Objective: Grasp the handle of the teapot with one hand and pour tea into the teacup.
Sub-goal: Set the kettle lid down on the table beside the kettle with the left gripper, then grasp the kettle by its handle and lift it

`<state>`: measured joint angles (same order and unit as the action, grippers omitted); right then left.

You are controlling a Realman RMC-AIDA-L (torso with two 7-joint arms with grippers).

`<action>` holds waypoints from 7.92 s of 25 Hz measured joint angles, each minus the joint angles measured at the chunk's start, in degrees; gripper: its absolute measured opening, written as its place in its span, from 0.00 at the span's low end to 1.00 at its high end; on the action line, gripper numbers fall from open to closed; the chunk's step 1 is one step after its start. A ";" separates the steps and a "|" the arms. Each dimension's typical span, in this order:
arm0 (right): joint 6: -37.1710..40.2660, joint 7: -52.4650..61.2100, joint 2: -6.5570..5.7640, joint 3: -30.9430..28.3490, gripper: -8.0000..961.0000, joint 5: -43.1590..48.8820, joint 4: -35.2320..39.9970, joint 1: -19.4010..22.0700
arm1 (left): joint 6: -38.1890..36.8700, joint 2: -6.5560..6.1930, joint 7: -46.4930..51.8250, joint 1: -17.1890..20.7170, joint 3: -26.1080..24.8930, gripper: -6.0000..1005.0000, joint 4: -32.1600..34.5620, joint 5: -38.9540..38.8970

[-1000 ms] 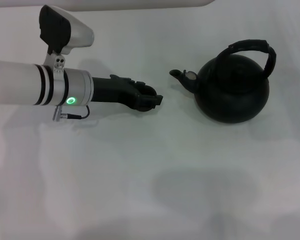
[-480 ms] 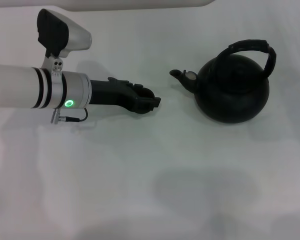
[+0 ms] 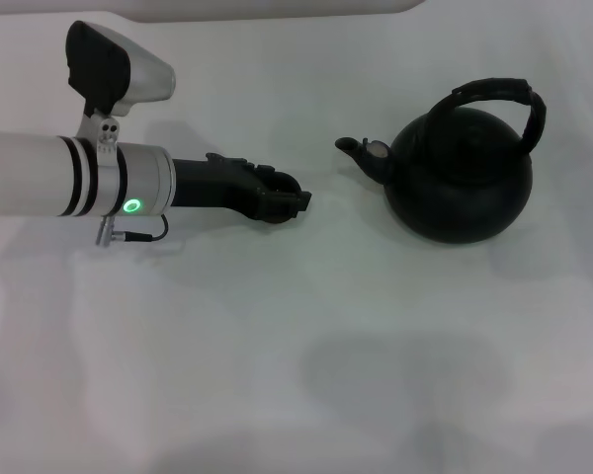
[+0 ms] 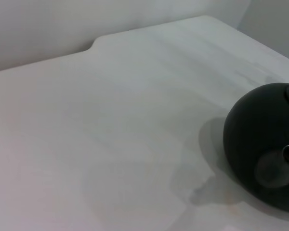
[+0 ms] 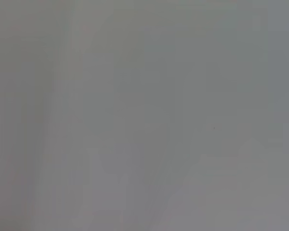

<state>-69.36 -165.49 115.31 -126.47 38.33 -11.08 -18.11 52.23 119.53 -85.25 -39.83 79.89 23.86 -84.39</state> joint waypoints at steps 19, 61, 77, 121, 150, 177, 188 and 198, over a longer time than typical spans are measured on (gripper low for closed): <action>0.36 0.00 0.01 0.00 0.91 -0.01 0.00 0.09 | 1.79 -0.11 -5.12 5.27 0.61 0.87 7.47 -5.46; 5.49 23.63 -0.72 5.53 0.90 18.49 -30.02 17.12 | 19.15 0.01 -59.60 29.26 2.30 0.88 -1.07 -66.41; 6.85 35.69 0.06 8.81 0.90 25.85 -37.97 19.99 | 16.70 0.18 -61.90 28.85 3.03 0.87 -2.49 -68.90; 17.21 37.57 0.41 32.43 0.80 16.98 -42.89 19.36 | 18.53 0.27 -64.96 30.86 3.08 0.87 -6.37 -70.92; 16.33 32.15 0.39 32.52 0.20 16.27 -38.18 16.42 | 18.52 0.18 -64.87 30.85 3.01 0.87 -6.37 -70.91; 16.20 25.96 0.25 33.20 0.13 6.73 -36.43 15.84 | 19.05 0.25 -64.53 31.41 3.08 0.87 -6.37 -70.91; 16.84 23.30 0.21 33.10 0.13 6.94 -40.05 16.39 | 21.81 0.11 -64.80 33.00 2.83 0.87 -7.24 -72.13; 22.23 21.12 0.05 36.83 0.13 8.54 -45.57 15.97 | 22.22 0.09 -64.91 33.84 2.57 0.87 -9.32 -72.59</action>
<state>-47.13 -144.37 115.36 -89.64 46.86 -56.64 -2.14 74.46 119.62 -150.15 -5.99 82.46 14.54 -156.98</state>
